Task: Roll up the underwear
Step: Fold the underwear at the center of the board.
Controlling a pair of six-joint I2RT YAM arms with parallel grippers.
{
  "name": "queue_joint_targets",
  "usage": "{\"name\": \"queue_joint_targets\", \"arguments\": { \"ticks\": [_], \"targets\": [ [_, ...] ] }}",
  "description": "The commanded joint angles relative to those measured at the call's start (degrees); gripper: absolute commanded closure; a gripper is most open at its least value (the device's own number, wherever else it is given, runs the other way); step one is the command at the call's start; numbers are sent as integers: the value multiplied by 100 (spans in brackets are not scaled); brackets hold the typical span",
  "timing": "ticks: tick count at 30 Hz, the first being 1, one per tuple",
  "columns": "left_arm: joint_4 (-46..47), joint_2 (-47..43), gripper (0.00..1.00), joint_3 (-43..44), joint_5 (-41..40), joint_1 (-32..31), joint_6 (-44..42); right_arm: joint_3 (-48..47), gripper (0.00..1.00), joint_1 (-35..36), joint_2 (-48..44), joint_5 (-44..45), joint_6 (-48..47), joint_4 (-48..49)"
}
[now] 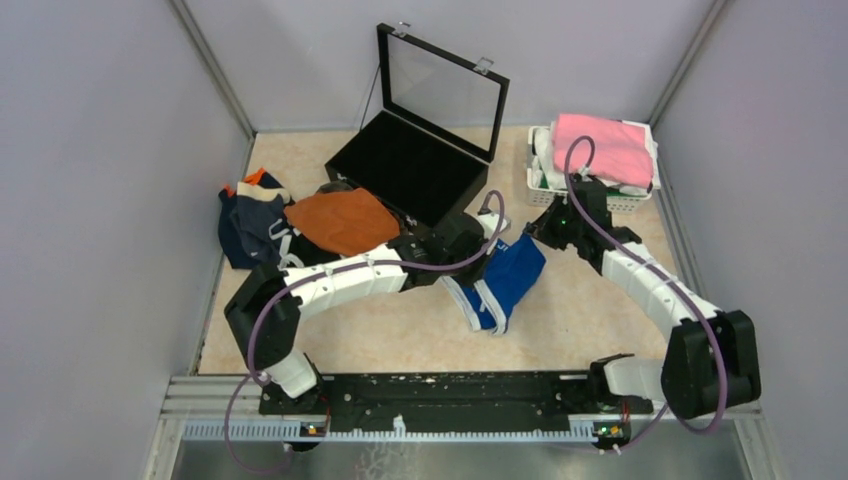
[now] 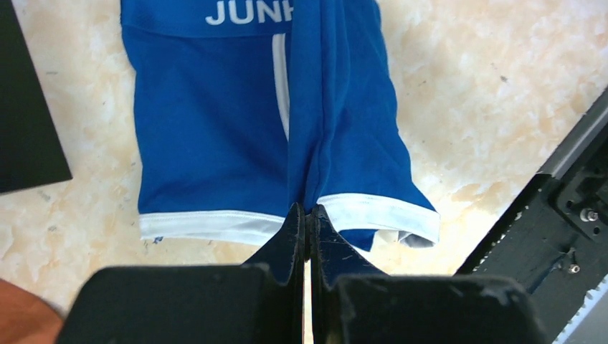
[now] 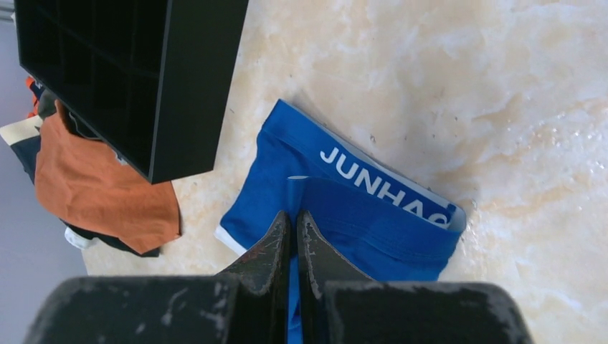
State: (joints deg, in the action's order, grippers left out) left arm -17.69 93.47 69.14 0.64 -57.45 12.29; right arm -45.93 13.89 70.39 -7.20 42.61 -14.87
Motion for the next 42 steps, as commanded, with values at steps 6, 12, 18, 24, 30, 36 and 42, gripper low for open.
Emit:
{"name": "queue_joint_targets", "arguments": {
  "ticks": [6, 12, 18, 24, 30, 36, 42],
  "targets": [
    [180, -339, 100, -194, -275, 355, -136, -699, 100, 91, 696, 2, -59, 586],
    [198, -251, 100, -281, -297, 570, -183, -1017, 100, 161, 1216, -40, -162, 608],
    [254, -138, 100, -387, -259, 677, -153, -1280, 100, 231, 1760, -162, -265, 632],
    [301, -79, 100, -520, -275, 725, -85, -1420, 100, 356, 2163, -238, -362, 685],
    [399, -57, 100, -742, -310, 759, 45, -1462, 100, 390, 2464, -274, -394, 815],
    [506, 50, 100, -916, -334, 788, 187, -1525, 100, 412, 2744, -356, -384, 973],
    [625, 179, 100, -998, -460, 822, 288, -1602, 98, 428, 3014, -427, -338, 1105]
  ]
}}
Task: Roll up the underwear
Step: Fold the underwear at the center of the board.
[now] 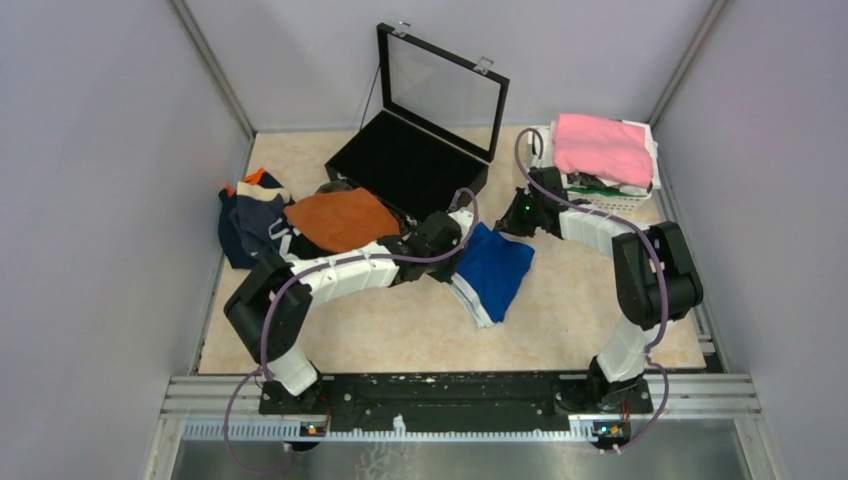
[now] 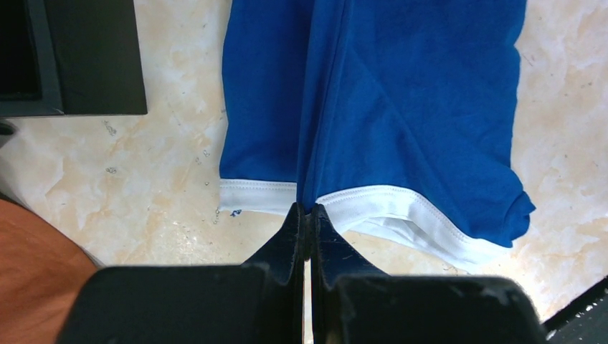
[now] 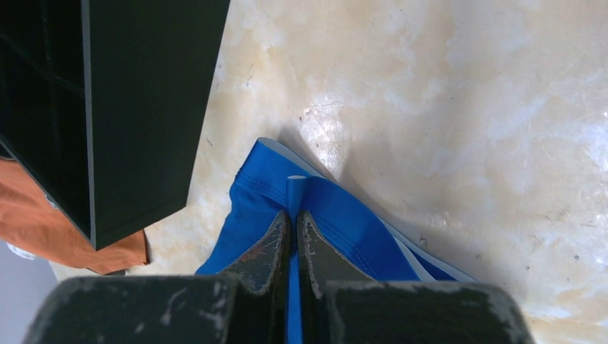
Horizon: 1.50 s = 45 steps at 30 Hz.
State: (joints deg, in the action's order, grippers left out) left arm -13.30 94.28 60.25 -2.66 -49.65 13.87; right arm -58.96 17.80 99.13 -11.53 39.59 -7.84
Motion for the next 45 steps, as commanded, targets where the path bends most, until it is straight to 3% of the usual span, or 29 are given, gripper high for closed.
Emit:
{"name": "queue_joint_targets", "arguments": {
  "ticks": [1, 11, 20, 25, 33, 43, 45],
  "targets": [
    [194, 118, 100, -110, -156, 53, 140, -316, 96, 39, 168, -17, -25, 440],
    [258, 284, 100, -162, -314, 165, 254, -233, 76, 39, 96, -624, 43, 1081],
    [314, 225, 100, -275, -305, 227, 292, 108, 75, 39, -136, -1051, 106, 1606],
    [318, 231, 100, -283, -340, 252, 300, 358, 81, 43, -332, -947, -9, 1477],
    [371, 214, 69, -327, -511, 280, 359, 972, 83, 37, -981, -789, -325, 1199],
    [365, 27, 55, -280, -933, 314, 467, 1790, 80, 37, -2333, -620, -838, 482],
    [378, -8, 47, -253, -975, 332, 476, 1930, 80, 41, -2555, -594, -916, 339]
  ]
}}
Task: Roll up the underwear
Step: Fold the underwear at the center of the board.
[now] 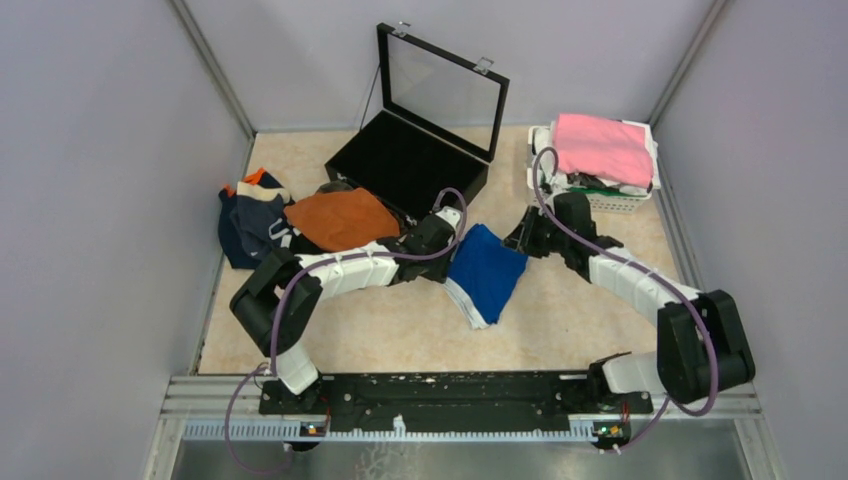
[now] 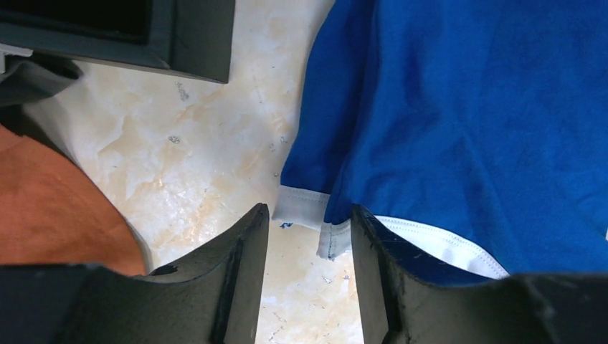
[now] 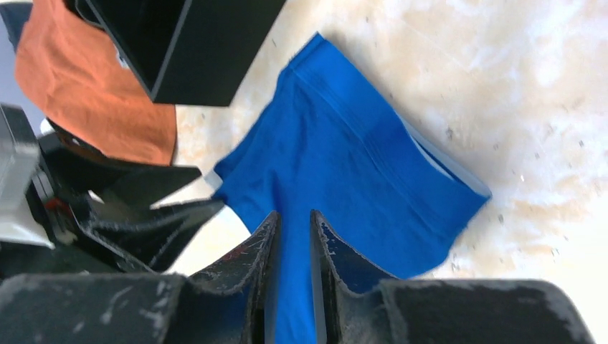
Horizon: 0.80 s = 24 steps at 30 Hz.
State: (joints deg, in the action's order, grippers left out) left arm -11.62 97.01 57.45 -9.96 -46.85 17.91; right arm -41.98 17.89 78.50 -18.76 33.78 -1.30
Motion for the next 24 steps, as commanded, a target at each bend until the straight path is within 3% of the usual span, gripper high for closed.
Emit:
{"name": "queue_joint_targets", "arguments": {
  "ticks": [1, 9, 11, 12, 17, 24],
  "targets": [
    [231, -296, 44, 29, -247, 56, 61, 291, 79, 31, -593, 142, -358, -368],
    [405, -116, 24, 89, 228, 256, 4, 651, 66, 30, -1131, 158, -418, -537],
    [582, -72, 11, 47, 547, 330, -51, 659, 65, 30, -1165, 160, -424, -584],
    [670, -42, 11, 35, 668, 355, -78, 656, 64, 29, -1176, 148, -421, -604],
    [776, 101, 15, 4, 1243, 387, -155, 638, 64, 30, -1168, 131, -424, -650],
    [802, 110, 25, -219, 1449, 396, -118, 695, 64, 33, -1162, 127, -391, -619]
  ]
}}
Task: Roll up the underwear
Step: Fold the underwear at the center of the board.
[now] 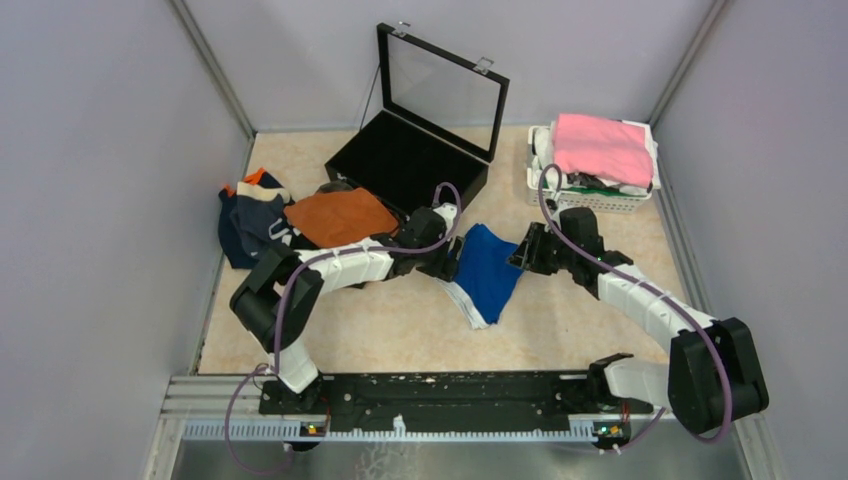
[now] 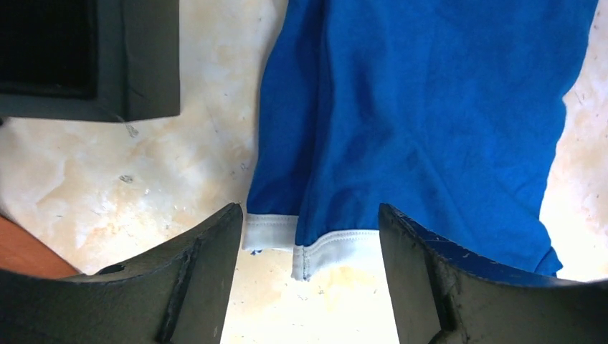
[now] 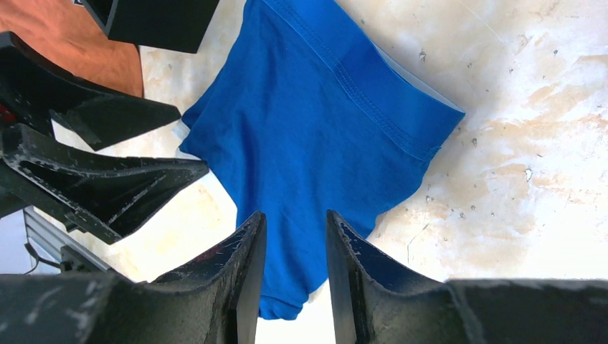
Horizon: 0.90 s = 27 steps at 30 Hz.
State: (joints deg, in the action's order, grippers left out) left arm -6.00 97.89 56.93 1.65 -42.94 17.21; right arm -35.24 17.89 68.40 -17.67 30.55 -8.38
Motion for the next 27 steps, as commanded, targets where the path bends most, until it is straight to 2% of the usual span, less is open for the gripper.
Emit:
{"name": "queue_joint_targets", "arguments": {
  "ticks": [1, 9, 15, 27],
  "targets": [
    [255, 6, 25, -227, 280, 5, -39, 26, 64, 31, -153, 18, -62, 91],
    [312, -86, 24, -458, 259, 71, 75, 26, 64, 31, -122, -31, -14, 143],
    [556, -121, 25, -617, 803, 256, 105, 29, 64, 30, -113, -61, -7, 146],
    [781, -160, 41, -779, 1137, 427, 133, 44, 64, 33, -120, -89, 35, 153]
  ]
}}
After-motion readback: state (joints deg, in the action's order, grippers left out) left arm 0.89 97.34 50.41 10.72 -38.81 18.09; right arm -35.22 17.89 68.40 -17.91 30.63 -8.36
